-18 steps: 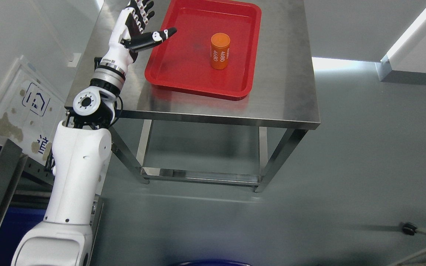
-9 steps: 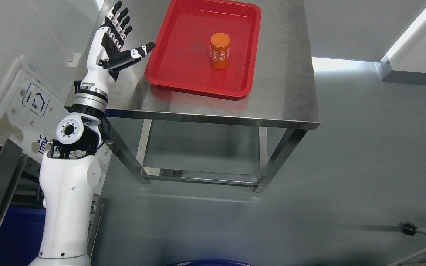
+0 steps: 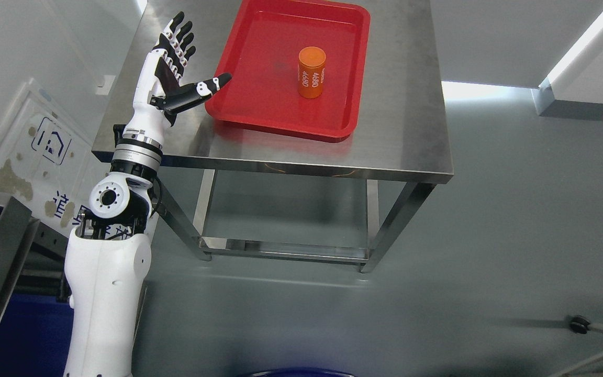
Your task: Grab orange capacitor from left shelf to right desk
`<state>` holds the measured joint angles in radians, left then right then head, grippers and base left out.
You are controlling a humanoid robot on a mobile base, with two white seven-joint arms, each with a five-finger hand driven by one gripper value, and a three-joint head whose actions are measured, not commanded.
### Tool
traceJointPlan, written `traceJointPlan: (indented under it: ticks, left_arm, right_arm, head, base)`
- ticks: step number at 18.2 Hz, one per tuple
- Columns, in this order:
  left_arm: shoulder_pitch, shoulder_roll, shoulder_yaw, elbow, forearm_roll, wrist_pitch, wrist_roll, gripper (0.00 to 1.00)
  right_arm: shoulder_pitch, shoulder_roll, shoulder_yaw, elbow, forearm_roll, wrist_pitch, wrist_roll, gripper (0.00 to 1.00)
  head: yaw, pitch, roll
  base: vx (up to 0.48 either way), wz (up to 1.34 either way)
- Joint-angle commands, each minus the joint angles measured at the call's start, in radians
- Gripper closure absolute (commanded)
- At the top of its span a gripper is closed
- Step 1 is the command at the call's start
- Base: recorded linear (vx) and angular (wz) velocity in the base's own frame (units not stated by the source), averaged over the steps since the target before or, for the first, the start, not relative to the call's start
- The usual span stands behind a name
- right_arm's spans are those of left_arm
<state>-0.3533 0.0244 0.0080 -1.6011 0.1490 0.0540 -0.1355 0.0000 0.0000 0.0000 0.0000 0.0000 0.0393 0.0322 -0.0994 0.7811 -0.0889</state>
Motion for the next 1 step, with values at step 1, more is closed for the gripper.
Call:
traceJointPlan:
  ticks: [1]
  left_arm:
    - [0.008, -0.007, 0.015, -0.051, -0.019, -0.006, -0.007, 0.0]
  right_arm:
    - [-0.002, -0.017, -0.011, -0.034, 0.005, 0.001, 0.0, 0.0]
  head:
    - [0.0, 0.0, 0.0]
  base:
    - [0.0, 0.0]
